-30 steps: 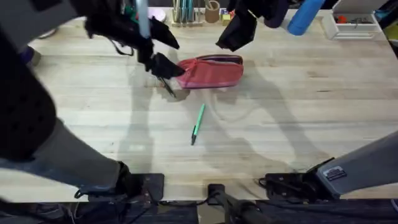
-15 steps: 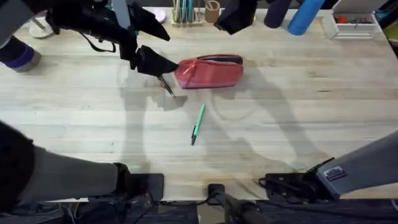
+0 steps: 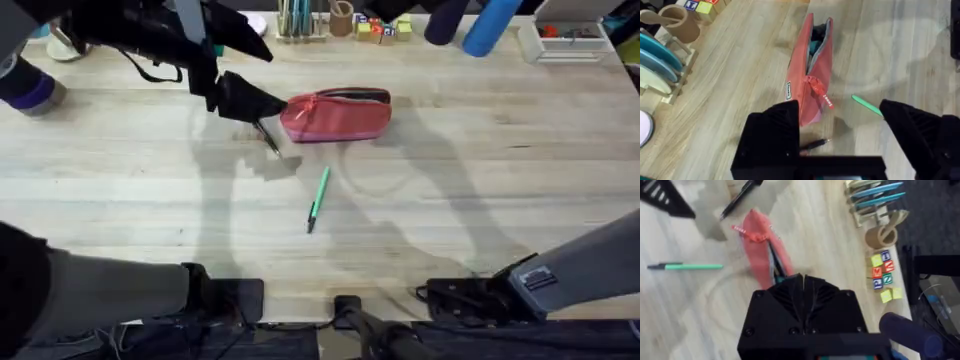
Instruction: Unzip the bag, pick up the pens from the table one at a time and place them inside, then zip the bag closed.
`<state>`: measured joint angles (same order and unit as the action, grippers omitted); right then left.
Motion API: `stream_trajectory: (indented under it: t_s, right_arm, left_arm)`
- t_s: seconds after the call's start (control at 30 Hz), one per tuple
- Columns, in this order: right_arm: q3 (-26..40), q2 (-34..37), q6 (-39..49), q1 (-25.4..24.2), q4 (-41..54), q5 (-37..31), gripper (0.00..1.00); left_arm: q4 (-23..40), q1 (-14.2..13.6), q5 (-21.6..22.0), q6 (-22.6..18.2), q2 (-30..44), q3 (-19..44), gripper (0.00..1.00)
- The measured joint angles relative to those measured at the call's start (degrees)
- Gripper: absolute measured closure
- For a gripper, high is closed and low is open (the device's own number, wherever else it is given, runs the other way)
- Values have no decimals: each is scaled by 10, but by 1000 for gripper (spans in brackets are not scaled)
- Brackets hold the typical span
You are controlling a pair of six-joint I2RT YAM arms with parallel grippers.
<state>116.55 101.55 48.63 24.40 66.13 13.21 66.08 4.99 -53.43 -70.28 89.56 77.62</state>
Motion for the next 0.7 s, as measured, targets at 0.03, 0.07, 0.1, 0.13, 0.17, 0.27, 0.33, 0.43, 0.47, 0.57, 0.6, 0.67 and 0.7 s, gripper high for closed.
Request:
stream_trajectory:
  t_s: [0.03, 0.07, 0.1, 0.13, 0.17, 0.27, 0.33, 0.43, 0.47, 0.57, 0.6, 0.67, 0.7]
  right_arm:
    - [0, 2, 7, 0, 7, 0, 973]
    - [1, 6, 14, 0, 15, 0, 973]
    - [1, 10, 22, 0, 22, 0, 973]
    - [1, 15, 30, 0, 27, 0, 973]
    - [1, 21, 37, 0, 34, 0, 973]
    - [1, 41, 49, 0, 51, 0, 973]
    - [1, 54, 54, 0, 63, 1, 973]
    - [1, 69, 58, 0, 81, 2, 973]
    - [1, 72, 58, 0, 86, 3, 973]
    - [4, 76, 58, 0, 109, 7, 973]
    - [7, 77, 58, 0, 115, 8, 973]
    - [14, 77, 59, -1, 119, 11, 973]
    - [16, 77, 59, -1, 121, 12, 973]
  left_arm:
    - [0, 0, 0, 0, 0, 0, 6]
    - [0, 0, 0, 0, 0, 0, 6]
    - [0, 0, 0, 0, 0, 0, 7]
    - [0, 0, 0, 0, 0, 0, 8]
    - [0, 0, 0, 0, 0, 0, 7]
    - [1, 0, 0, 0, 0, 0, 7]
    - [2, 0, 0, 0, 0, 0, 8]
    - [2, 0, 0, 0, 0, 0, 8]
    - [2, 0, 0, 0, 0, 0, 8]
    - [2, 0, 0, 0, 0, 0, 7]
    - [2, 0, 0, 0, 0, 0, 7]
    - [2, 0, 0, 0, 0, 0, 6]
    - [2, 0, 0, 0, 0, 0, 5]
